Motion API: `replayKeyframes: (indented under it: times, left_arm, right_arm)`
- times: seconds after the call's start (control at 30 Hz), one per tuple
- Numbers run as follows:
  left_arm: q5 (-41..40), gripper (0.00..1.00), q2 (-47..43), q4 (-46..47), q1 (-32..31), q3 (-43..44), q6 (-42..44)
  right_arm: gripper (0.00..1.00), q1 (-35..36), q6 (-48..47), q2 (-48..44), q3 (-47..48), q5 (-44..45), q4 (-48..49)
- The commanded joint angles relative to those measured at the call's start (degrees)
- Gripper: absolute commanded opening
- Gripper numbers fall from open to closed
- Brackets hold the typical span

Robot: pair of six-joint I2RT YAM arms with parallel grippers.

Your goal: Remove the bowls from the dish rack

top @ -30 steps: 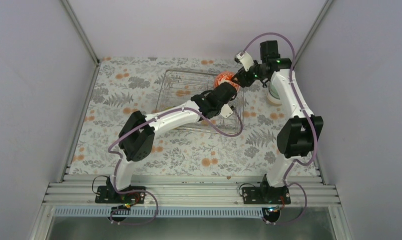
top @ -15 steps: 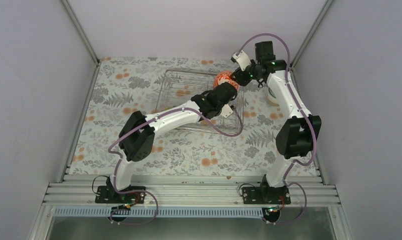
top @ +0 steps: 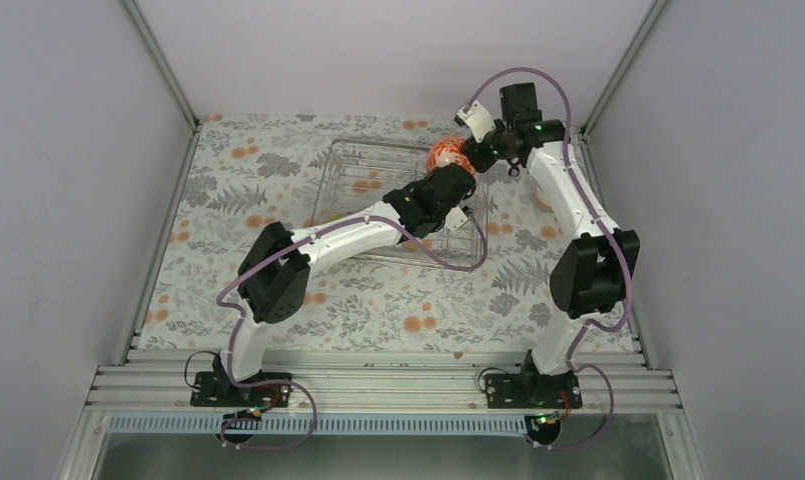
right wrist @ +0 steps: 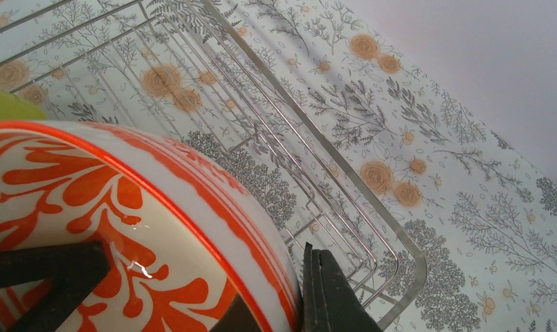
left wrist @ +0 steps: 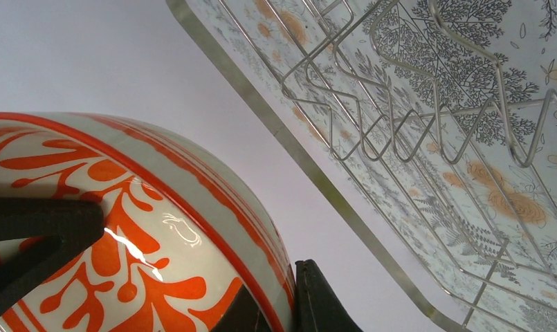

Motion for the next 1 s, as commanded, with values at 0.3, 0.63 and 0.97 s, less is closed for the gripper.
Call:
replayKeyframes:
  times: [0.3,0.63,0.97]
  left_arm:
    - [-2.06,0.52,-0.43,6.02,-0.54,1.93,-4.82]
    - [2.68,0.99,-1.34,-4.52,-1.11,14.63,-19.59]
    - [12.98,1.0,-8.75,-21.01,-0.66,17.44,-43.43]
  right_arm:
    - [0.04,1.03,3.16,0.03,1.62,-1.42,-1.44]
    - [0.04,0.32,6.05,-0.45,2.54,3.99,0.68]
    - [0.04,-6.46,9.37,1.22,6.79,5.59,2.87]
